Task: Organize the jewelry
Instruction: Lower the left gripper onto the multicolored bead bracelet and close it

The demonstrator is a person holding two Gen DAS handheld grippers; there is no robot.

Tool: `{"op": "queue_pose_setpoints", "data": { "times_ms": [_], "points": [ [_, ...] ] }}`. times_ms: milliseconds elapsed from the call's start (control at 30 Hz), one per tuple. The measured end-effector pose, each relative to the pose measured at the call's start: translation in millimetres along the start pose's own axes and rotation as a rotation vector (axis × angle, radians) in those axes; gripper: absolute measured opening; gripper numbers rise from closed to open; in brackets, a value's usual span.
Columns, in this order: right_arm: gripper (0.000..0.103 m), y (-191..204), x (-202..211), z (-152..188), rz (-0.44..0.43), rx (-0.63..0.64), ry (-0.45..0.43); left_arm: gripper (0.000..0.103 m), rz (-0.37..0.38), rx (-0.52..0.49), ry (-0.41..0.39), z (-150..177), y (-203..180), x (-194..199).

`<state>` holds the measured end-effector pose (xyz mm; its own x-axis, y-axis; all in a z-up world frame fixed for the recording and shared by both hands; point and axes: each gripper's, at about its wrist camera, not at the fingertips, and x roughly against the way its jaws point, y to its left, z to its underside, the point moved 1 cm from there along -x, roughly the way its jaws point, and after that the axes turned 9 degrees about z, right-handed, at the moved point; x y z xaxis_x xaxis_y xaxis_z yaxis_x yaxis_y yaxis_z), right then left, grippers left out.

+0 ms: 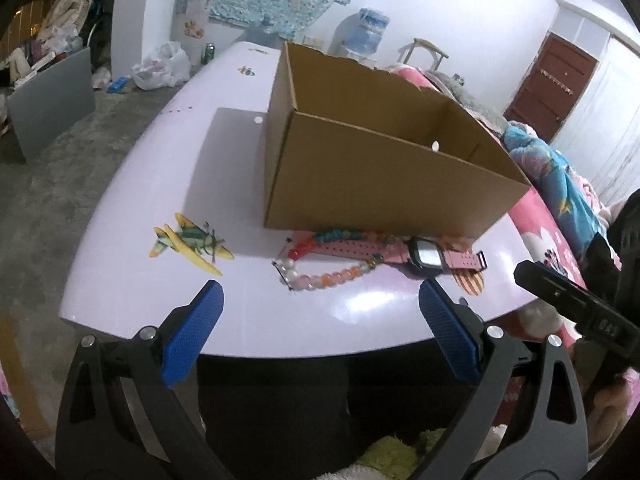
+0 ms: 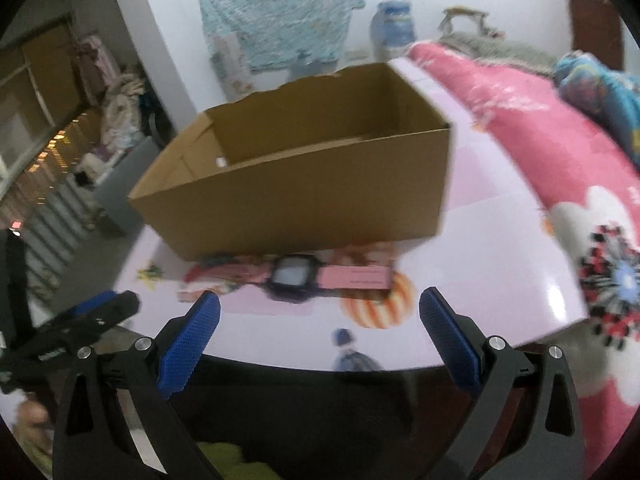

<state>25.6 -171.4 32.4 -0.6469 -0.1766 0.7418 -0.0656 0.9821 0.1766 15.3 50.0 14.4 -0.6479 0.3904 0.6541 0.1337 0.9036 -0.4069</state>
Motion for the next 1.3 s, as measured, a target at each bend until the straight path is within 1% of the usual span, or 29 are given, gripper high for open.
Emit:
{"op": "queue_pose_setpoints", "data": {
  "times_ms": [133,200,233,300,333,367,400,467,567,600,633,667,700,800,900,933,1000,1033,1100,1133,1200,1300],
  "points": [
    [0.097,21.3,-14.7,-9.3,-0.121,0.016,0.024,0.095,-0.004,-0.032,0.01,-3.6,3.7,-7.9],
    [0.09,30.0,-22.8,-12.6,-0.174,0.008,0.046,0.094,0.006,-0.048,0.019,-6.4,4.6,-12.6],
    [0.089,34.9,-28.7,-14.0,-0.199,0.001,0.063,0.094,0.007,-0.056,0.021,-6.1,4.2,-14.0],
    [0.079,43.3,-38.4,-15.5,-0.22,0.0,0.097,0.085,0.007,-0.084,0.032,-8.9,3.9,-20.3],
    [0.076,47.8,-43.6,-15.7,-0.219,0.001,0.115,0.074,0.001,-0.093,0.044,-10.2,4.6,-23.3],
    [0.071,50.7,-48.0,-15.7,-0.221,0.001,0.13,0.068,-0.004,-0.103,0.059,-11.6,5.2,-27.6],
    [0.066,52.8,-52.5,-15.0,-0.222,0.001,0.142,0.066,-0.009,-0.111,0.074,-13.2,6.7,-32.8],
    [0.059,59.5,-61.1,-15.9,-0.226,0.004,0.163,0.054,-0.002,-0.115,0.093,-13.5,8.5,-39.2],
    [0.05,66.5,-68.4,-16.8,-0.195,0.025,0.171,0.047,0.002,-0.114,0.133,-15.9,13.6,-51.5],
    [0.045,68.6,-70.8,-16.5,-0.184,0.033,0.176,0.046,-0.005,-0.114,0.147,-16.5,15.9,-55.9],
    [0.043,70.9,-74.0,-16.4,-0.168,0.041,0.182,0.044,-0.012,-0.113,0.158,-16.5,18.2,-59.1],
    [0.039,73.3,-77.3,-16.3,-0.151,0.05,0.188,0.041,-0.012,-0.111,0.166,-16.4,19.6,-61.4],
    [0.036,75.3,-80.2,-16.2,-0.132,0.059,0.191,0.041,-0.014,-0.108,0.174,-16.4,21.5,-63.6],
    [0.031,79.9,-87.3,-16.0,-0.083,0.088,0.196,0.037,-0.015,-0.099,0.2,-15.6,27.7,-69.2],
    [0.026,82.3,-97.2,-17.8,-0.052,0.106,0.209,0.034,-0.008,-0.115,0.197,-14.6,27.8,-69.5],
    [0.025,83.4,-100.4,-17.4,-0.042,0.111,0.215,0.03,0.004,-0.113,0.198,-14.3,27.9,-69.7],
    [0.017,85.1,-105.3,-16.1,-0.036,0.117,0.224,0.024,0.021,-0.114,0.196,-12.9,27.1,-69.2],
    [0.014,86.1,-108.6,-14.9,-0.033,0.119,0.234,0.018,0.032,-0.123,0.195,-12.2,25.7,-68.7],
    [0.009,87.9,-108.8,-14.4,-0.026,0.125,0.227,0.014,0.024,-0.146,0.192,-9.7,22.7,-66.9],
    [0.008,88.6,-108.7,-14.1,-0.031,0.127,0.233,0.007,0.013,-0.161,0.197,-8.1,21.7,-66.4],
    [0.006,89.8,-109.1,-12.2,-0.048,0.12,0.249,0.007,0.014,-0.165,0.201,-6.9,22.7,-63.8],
    [0.006,89.5,-112.5,-3.5,-0.086,0.091,0.306,0.006,0.005,-0.165,0.201,-6.5,25.5,-57.4]
  ]
}}
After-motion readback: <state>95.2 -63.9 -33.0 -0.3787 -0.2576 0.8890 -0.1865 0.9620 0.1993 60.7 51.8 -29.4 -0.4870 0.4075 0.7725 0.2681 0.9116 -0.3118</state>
